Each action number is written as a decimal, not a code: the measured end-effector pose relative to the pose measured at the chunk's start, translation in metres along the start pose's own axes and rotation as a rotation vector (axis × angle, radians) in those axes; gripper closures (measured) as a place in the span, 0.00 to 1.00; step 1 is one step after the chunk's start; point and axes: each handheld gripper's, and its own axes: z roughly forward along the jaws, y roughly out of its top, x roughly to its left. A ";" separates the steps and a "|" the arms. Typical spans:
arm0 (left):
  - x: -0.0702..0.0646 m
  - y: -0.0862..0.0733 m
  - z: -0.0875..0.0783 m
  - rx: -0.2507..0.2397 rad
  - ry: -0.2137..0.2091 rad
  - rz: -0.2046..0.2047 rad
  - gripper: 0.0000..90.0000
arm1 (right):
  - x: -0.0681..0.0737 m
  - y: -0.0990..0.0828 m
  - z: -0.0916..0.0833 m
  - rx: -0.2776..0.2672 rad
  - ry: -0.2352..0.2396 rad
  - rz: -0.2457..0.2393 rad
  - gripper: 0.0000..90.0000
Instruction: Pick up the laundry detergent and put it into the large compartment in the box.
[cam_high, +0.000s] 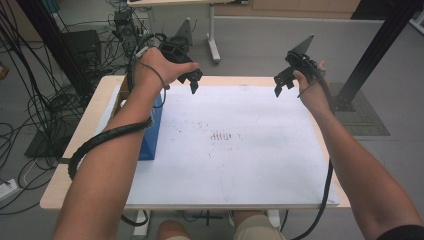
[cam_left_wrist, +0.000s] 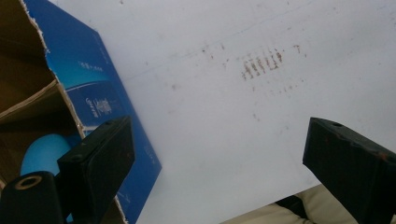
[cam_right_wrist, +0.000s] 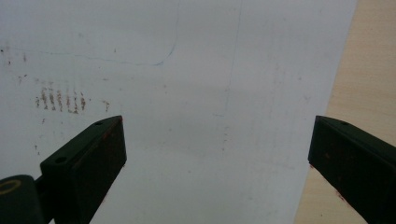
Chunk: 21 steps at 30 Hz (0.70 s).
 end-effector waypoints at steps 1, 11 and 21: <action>-0.001 0.000 0.000 0.000 -0.001 0.002 0.11 | 0.000 0.000 0.000 0.000 -0.001 -0.001 0.05; -0.013 0.004 -0.001 -0.008 -0.009 0.026 0.11 | -0.002 0.000 -0.001 0.002 -0.001 0.001 0.05; -0.018 0.007 0.001 -0.008 -0.016 0.035 0.11 | -0.002 0.000 -0.001 0.001 0.000 0.000 0.05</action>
